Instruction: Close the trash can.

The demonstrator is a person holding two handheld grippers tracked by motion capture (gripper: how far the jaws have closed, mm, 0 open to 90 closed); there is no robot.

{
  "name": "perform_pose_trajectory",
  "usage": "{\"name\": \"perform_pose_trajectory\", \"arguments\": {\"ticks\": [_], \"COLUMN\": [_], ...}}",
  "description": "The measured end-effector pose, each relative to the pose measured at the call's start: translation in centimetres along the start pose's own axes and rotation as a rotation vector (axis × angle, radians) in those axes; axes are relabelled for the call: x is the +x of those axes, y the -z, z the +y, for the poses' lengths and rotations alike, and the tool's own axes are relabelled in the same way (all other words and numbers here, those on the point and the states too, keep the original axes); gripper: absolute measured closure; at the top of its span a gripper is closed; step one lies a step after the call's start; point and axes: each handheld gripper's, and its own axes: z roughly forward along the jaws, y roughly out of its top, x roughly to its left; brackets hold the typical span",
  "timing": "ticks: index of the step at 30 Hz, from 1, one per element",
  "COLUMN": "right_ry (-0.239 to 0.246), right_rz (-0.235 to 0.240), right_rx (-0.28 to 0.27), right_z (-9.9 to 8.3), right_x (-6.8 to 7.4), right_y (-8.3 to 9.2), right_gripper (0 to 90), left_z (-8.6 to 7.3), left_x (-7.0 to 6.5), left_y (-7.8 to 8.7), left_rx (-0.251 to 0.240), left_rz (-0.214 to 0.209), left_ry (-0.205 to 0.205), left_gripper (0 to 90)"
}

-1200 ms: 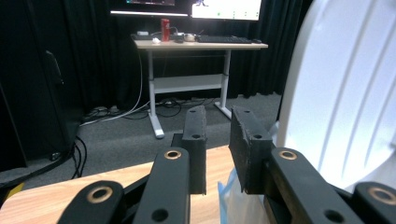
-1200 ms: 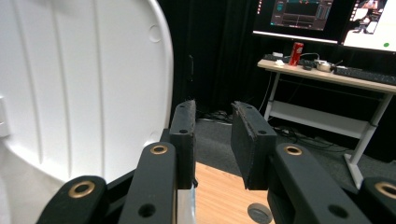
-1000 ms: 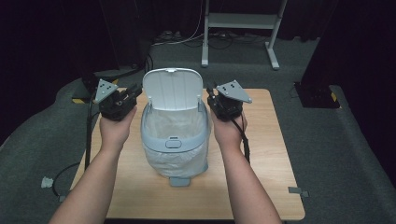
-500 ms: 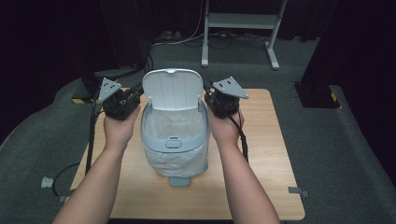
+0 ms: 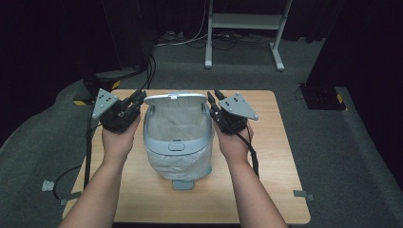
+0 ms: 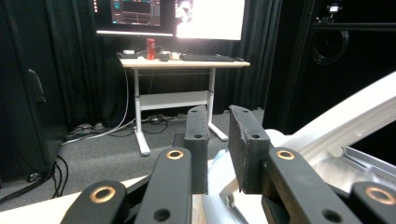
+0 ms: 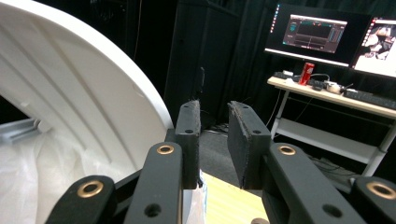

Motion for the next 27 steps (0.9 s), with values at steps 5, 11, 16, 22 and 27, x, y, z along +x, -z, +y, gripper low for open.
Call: {"name": "perform_pose_trajectory", "arguments": {"ticks": [5,11,16,22,27], "right_ry": [0.017,0.035,0.032,-0.021,-0.015], "right_rz": [0.007,0.012,0.020,0.055,0.114], "right_rx": [0.002,0.003,0.015,-0.003,0.018], "right_z": [-0.8,-1.8,-2.2,-2.6,-3.0], "right_x": [0.4,1.1,1.5,1.9,3.2], "right_y": [1.0,2.3,3.1,4.5,5.1], "right_gripper": [73.5,72.4,70.0,57.8,54.0], "left_z": [-0.5,-1.0,-1.8,-3.2,-4.0], "left_x": [-0.7,-2.1,-2.4,-2.6,-2.6], "left_y": [1.5,2.6,2.6,3.5,3.8], "left_rx": [-0.004,0.002,0.029,0.030,0.047], "left_rz": [-0.004,-0.040,-0.028,-0.014,-0.019], "left_ry": [-0.010,-0.040,-0.028,-0.014,-0.019], "left_gripper": [74.7,71.7,66.6,51.3,44.3]}}
